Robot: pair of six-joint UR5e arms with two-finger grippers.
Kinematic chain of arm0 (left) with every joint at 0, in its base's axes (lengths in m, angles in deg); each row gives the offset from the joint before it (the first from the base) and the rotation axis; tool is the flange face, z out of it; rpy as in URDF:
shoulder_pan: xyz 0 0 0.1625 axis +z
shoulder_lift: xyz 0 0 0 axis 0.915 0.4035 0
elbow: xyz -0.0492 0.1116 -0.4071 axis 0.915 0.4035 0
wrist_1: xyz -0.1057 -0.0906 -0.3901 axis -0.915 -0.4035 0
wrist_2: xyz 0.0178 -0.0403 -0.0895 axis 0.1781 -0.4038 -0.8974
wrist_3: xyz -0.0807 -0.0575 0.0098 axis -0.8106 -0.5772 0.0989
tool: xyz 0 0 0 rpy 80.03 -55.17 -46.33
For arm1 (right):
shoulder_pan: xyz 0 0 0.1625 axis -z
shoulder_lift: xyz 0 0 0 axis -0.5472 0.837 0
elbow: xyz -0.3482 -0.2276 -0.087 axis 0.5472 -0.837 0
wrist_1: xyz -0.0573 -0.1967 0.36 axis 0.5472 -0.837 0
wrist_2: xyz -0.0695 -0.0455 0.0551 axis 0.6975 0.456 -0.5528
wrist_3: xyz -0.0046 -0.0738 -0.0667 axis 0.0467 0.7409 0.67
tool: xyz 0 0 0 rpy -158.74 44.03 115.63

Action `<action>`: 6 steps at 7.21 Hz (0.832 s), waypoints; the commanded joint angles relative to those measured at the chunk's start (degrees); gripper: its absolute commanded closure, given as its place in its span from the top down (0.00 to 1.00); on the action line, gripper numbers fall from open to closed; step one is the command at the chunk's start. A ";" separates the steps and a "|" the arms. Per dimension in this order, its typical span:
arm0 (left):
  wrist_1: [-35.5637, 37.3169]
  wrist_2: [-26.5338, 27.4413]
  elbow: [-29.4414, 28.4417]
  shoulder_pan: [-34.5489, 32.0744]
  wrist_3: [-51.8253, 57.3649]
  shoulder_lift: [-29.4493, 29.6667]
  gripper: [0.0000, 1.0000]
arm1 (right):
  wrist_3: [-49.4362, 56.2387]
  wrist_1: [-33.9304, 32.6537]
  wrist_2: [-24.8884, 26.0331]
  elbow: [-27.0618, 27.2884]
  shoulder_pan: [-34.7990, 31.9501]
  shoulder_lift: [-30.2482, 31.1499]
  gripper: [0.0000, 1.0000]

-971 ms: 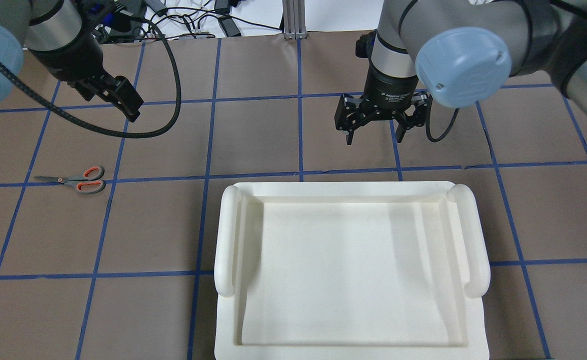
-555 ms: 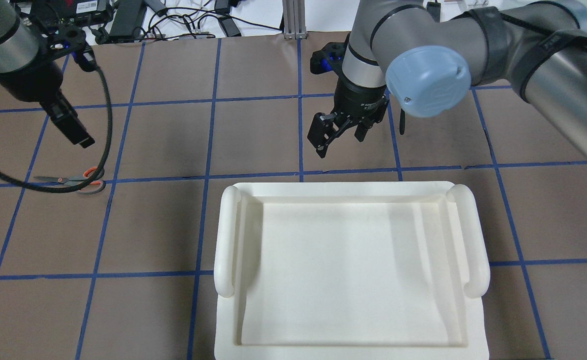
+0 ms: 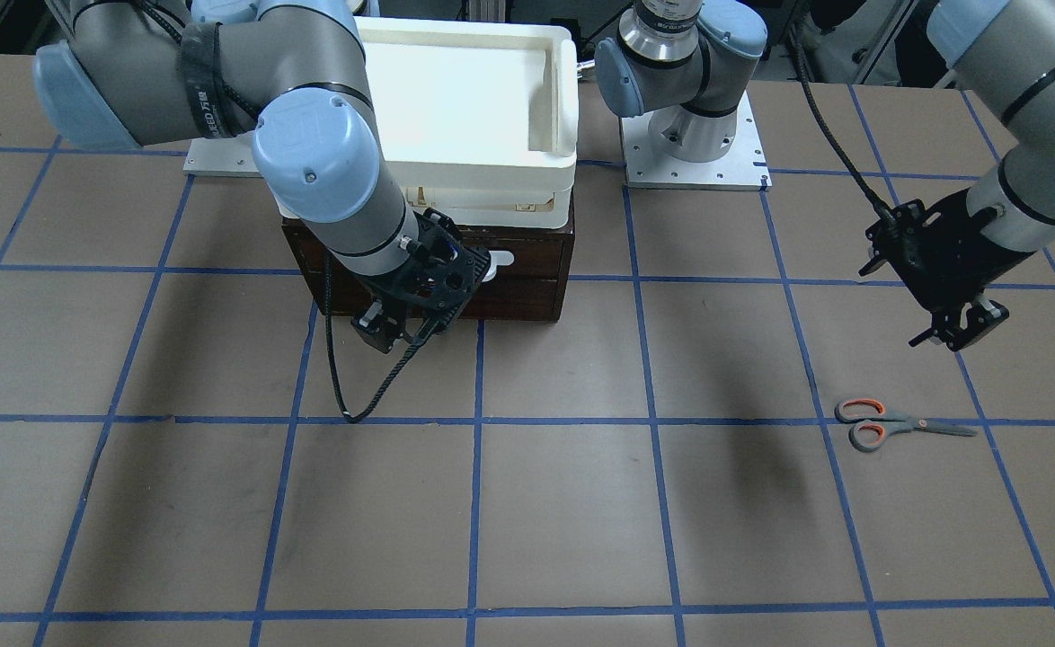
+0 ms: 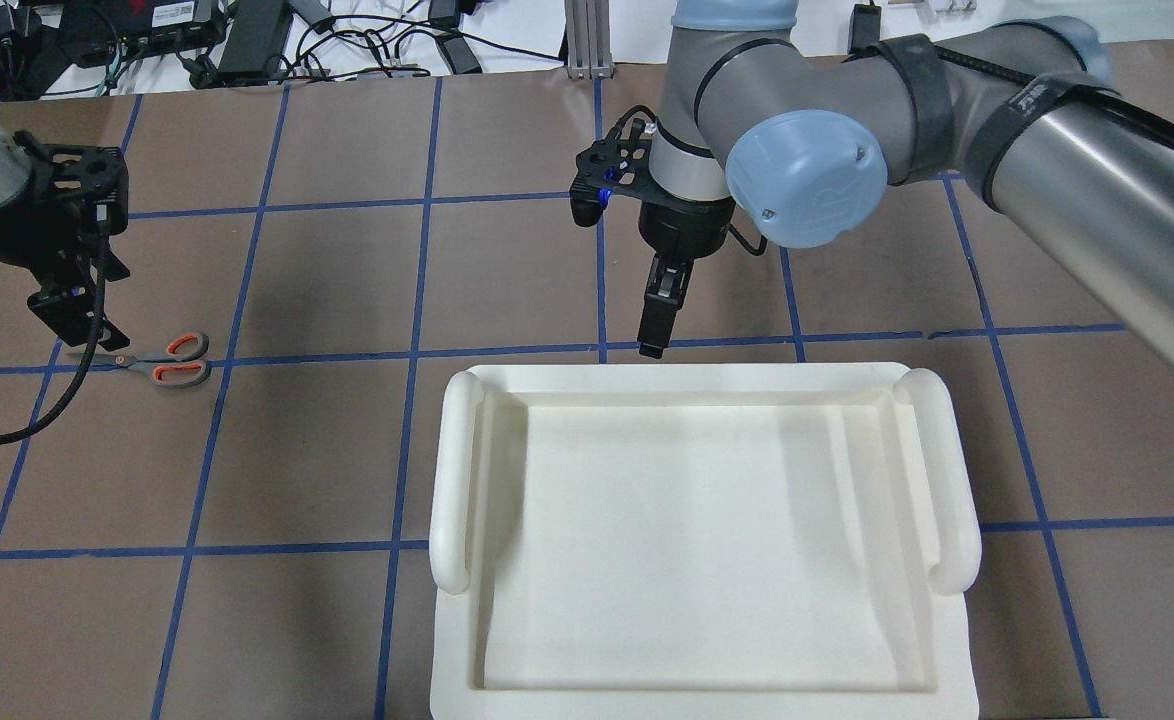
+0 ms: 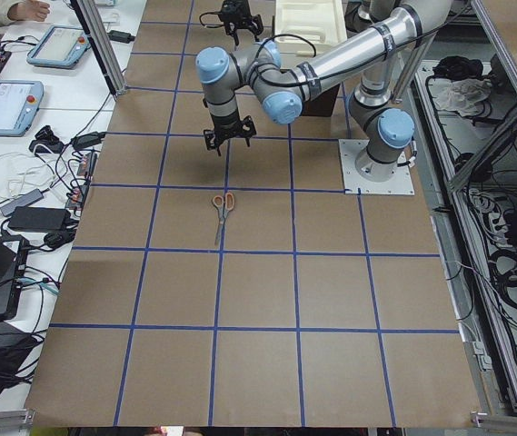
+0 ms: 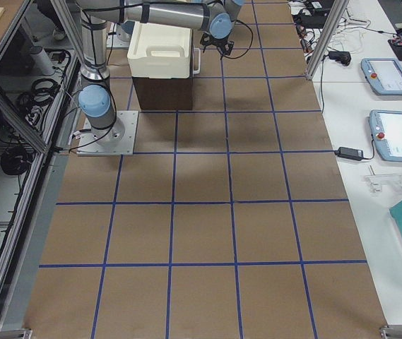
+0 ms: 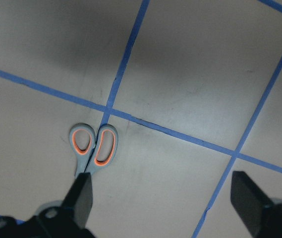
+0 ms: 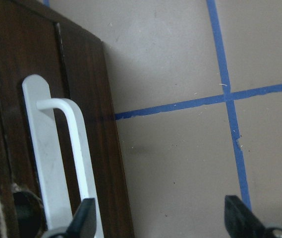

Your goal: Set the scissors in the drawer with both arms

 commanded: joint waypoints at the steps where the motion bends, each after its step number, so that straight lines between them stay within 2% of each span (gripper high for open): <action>1: 8.26 -0.06 1.14 2.64 6.57 6.43 1.00 | 11.27 3.09 4.45 -1.45 -0.03 -2.63 0.87; 6: 21.52 -0.24 1.06 4.76 17.36 14.79 1.00 | 11.57 10.31 3.69 -1.55 -0.56 -3.17 0.86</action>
